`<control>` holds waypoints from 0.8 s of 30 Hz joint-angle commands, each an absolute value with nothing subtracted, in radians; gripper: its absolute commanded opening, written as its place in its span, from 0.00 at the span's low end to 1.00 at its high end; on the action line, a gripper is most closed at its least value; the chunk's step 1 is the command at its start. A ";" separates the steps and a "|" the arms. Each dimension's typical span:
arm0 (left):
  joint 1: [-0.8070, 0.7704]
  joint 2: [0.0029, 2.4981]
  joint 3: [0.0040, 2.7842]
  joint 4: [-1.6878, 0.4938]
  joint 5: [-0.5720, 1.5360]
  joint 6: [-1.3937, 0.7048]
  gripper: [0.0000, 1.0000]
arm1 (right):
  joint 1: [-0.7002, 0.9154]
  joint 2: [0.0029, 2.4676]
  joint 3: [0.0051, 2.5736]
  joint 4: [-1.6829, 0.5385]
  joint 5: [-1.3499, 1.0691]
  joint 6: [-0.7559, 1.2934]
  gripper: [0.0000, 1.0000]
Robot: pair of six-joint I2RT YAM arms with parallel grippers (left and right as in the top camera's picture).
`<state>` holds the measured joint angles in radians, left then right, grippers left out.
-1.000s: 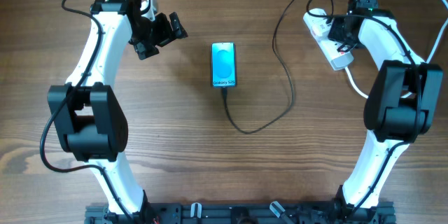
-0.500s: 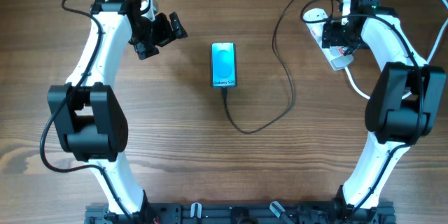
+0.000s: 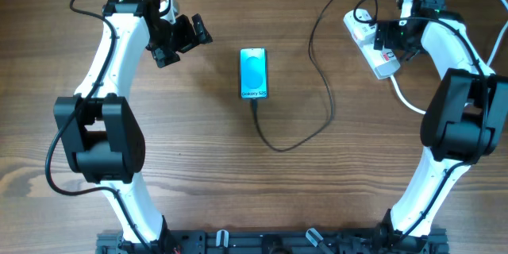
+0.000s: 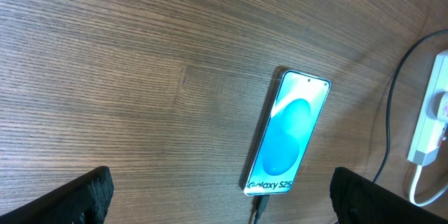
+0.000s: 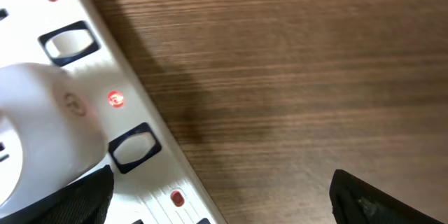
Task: Plug charger to phone and switch on socket
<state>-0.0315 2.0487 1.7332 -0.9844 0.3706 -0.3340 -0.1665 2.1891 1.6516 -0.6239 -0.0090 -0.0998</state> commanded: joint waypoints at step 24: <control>-0.031 2.025 1.732 -0.984 0.365 -0.318 1.00 | -0.152 2.212 1.642 -0.578 0.005 -0.162 1.00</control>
